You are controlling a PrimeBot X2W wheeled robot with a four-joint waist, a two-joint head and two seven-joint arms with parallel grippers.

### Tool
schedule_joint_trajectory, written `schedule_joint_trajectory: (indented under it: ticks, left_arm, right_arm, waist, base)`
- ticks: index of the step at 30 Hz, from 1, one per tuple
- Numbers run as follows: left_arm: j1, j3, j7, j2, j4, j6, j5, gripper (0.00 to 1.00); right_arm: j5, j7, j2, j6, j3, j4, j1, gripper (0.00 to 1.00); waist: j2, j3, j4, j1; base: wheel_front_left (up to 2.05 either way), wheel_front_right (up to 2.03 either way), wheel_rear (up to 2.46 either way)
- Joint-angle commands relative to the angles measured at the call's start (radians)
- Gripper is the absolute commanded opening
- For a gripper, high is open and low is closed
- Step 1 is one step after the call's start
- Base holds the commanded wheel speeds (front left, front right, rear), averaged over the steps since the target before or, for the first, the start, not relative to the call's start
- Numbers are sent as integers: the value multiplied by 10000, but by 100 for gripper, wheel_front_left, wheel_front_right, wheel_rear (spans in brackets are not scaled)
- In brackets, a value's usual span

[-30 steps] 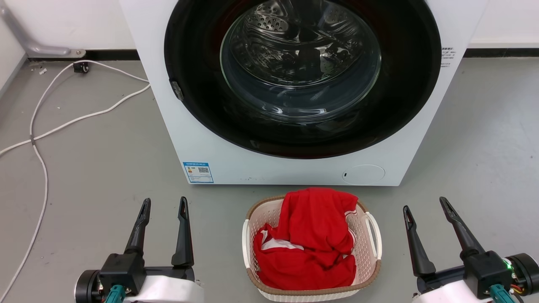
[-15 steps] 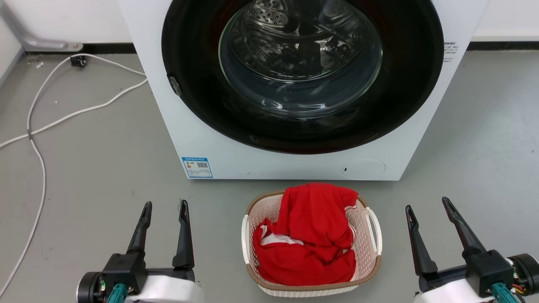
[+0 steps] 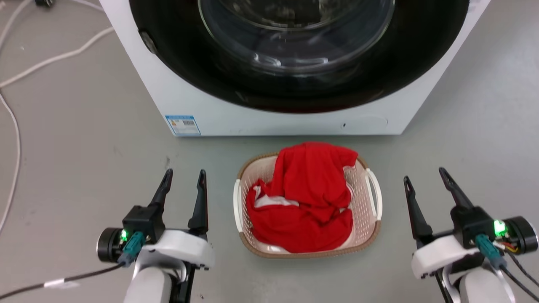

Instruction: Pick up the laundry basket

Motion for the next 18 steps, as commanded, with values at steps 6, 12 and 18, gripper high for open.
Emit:
schedule_joint_trajectory:
  ticks: [6, 12, 18]
  left_arm:
    - [-1397, -97, -28, 7, 1483, -248, 53, 100]
    - [-2676, -166, -26, 10, 2861, -420, 274, 100]
    - [-3998, -174, -26, 31, 4008, -516, 583, 100]
  right_arm:
    - [-448, -19, 14, -7, -208, 1002, -1292, 100]
    - [-750, -17, 11, -7, -227, 1859, -2393, 100]
    - [-875, -19, 10, -7, -243, 2967, -3521, 100]
  waist:
    - [0, 1494, -184, -1]
    - [0, 2614, -262, -1]
    - [0, 3685, -282, -1]
  base:
    - [0, 0, 0]
    - [0, 0, 0]
    - [0, 0, 0]
